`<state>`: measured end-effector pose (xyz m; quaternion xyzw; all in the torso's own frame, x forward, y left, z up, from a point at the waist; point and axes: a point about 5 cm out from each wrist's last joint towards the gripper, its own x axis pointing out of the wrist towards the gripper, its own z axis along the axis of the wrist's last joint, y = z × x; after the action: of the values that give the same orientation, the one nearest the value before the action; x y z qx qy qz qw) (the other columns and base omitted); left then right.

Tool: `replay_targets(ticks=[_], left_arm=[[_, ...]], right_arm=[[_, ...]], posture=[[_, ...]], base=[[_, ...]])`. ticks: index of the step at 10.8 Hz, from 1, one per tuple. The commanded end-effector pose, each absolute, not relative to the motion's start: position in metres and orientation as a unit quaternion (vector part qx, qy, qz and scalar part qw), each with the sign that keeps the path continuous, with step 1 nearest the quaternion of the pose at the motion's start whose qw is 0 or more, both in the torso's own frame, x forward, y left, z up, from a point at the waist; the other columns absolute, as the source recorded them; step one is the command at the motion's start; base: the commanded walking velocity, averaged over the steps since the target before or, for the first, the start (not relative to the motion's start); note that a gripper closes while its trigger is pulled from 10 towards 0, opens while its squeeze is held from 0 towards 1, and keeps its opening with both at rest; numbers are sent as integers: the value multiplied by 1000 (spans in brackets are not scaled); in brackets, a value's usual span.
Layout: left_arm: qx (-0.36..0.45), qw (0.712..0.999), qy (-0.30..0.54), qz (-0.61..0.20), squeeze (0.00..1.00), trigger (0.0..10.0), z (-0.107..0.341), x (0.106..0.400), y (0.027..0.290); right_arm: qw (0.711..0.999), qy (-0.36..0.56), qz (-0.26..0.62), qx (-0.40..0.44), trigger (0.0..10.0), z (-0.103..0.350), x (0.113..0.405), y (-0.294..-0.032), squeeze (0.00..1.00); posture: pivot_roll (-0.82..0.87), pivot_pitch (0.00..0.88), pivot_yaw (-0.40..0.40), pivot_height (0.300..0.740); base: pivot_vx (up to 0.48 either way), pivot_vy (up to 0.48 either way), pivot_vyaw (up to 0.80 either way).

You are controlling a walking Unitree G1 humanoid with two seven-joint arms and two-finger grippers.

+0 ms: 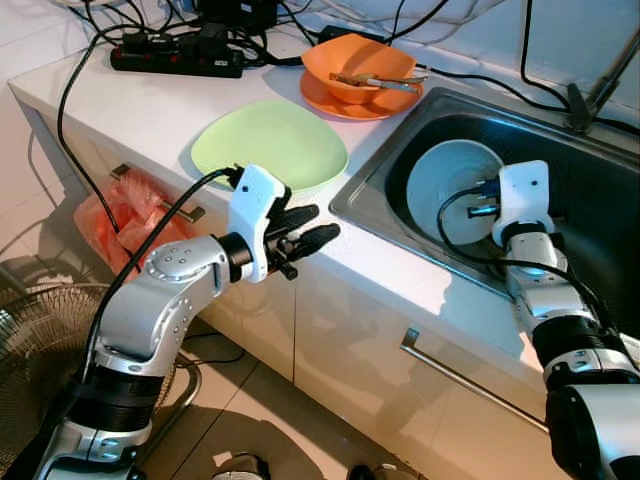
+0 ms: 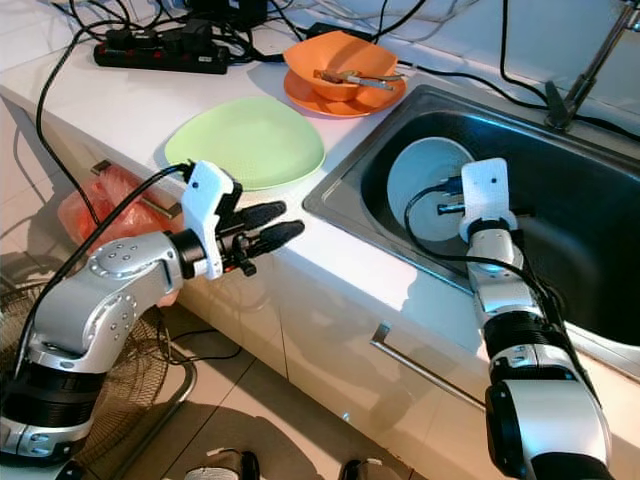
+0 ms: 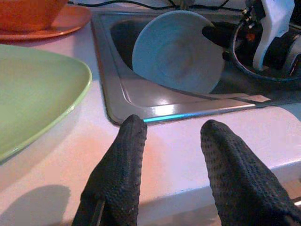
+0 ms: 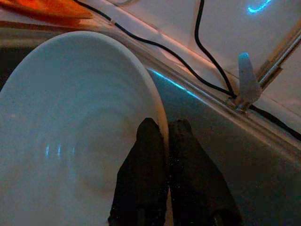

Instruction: Kitchen organization

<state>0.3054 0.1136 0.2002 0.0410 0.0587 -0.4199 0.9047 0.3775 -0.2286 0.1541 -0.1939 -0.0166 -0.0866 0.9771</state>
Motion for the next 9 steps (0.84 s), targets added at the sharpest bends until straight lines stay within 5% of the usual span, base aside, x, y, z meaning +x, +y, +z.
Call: replay_targets(ticks=[1,2,3,4,5,6,7,9], left_arm=[[48,898,58,-433,0,10000,201,301,108],[48,898,58,-433,0,10000,201,300,108],[46,899,56,-432,0,10000,201,301,107],[46,900,56,-430,0,10000,201,301,107],[44,901,56,-428,0,10000,201,302,107],[45,901,57,-427,0,10000,201,302,107],[47,902,58,-426,0,10000,201,302,107],[50,908,52,-412,0,10000,201,304,107]], right_arm=[[976,19,-77,-201,10000,137,373,-227,0],[977,19,-75,-201,10000,136,373,-226,769],[977,23,-69,-200,10000,135,373,-225,941],[977,25,-67,-201,10000,133,373,-224,941],[977,29,-60,-203,10000,132,373,-222,561],[976,32,-55,-207,10000,131,373,-220,561],[977,32,-54,-205,10000,130,373,-220,0],[978,28,-49,-201,10000,131,374,-217,0]], posture=[[84,126,-39,740],[84,126,-39,740],[86,127,-38,740],[86,126,-38,740],[86,126,-38,740],[86,126,-38,740],[86,126,-38,740],[86,126,-38,740]], base=[[0,0,0],[0,0,0],[0,0,0],[0,0,0],[0,0,0],[0,0,0],[0,0,0],[0,0,0]])
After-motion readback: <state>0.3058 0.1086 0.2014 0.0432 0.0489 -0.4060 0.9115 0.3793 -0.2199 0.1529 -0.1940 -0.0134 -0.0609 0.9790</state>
